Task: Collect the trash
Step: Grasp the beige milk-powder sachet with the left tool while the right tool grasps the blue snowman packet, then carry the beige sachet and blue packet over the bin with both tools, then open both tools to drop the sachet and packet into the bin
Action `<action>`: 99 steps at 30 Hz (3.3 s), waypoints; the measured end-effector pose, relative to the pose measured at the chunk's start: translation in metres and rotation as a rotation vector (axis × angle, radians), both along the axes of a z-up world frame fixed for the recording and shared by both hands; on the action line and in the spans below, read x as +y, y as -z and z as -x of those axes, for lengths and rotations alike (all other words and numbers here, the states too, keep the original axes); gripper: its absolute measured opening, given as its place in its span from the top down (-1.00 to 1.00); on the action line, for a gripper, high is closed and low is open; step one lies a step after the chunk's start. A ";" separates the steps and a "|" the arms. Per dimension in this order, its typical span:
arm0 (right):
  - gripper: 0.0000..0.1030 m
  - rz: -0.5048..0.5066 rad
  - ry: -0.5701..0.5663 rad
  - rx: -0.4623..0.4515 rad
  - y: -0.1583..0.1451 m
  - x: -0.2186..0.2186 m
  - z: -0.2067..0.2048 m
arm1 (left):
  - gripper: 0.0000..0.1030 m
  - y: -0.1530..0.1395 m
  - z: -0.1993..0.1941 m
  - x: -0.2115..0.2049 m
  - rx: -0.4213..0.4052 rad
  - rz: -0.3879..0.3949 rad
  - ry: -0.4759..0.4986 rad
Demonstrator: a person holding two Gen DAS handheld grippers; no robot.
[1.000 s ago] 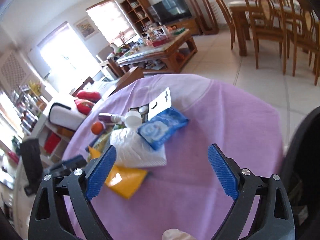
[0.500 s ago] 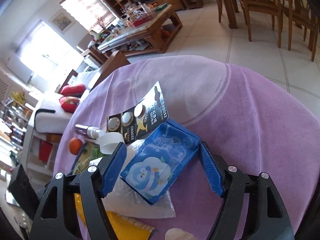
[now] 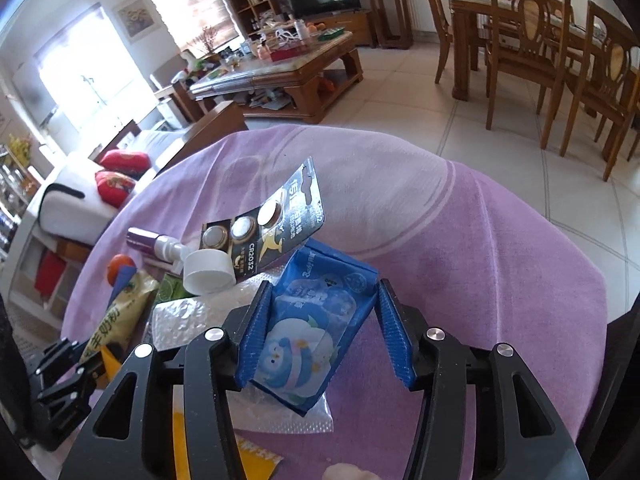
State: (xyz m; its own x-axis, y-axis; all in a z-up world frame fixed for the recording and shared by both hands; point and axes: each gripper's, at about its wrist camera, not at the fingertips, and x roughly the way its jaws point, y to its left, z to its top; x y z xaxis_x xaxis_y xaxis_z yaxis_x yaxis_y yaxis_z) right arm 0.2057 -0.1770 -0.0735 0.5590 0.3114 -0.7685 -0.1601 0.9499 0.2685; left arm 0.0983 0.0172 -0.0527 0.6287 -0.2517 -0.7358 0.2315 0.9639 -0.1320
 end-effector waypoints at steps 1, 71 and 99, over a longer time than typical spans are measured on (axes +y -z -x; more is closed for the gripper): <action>0.03 -0.014 0.001 -0.011 -0.004 -0.003 0.004 | 0.53 -0.002 0.003 0.001 -0.008 0.009 0.000; 0.03 0.120 0.371 -0.223 0.034 -0.326 0.229 | 0.49 0.006 0.048 -0.391 0.081 -0.003 0.651; -0.15 0.149 0.374 -0.249 0.040 -0.323 0.234 | -0.20 -0.001 0.051 -0.385 0.012 0.016 0.648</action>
State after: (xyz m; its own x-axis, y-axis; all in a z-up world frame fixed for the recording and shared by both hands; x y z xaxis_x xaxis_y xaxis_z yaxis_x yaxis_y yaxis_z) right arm -0.0280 -0.4998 -0.1132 0.7849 -0.0497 -0.6176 0.1581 0.9799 0.1221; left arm 0.0476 -0.3673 -0.0515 0.3369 -0.5887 -0.7348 0.7641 0.6269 -0.1519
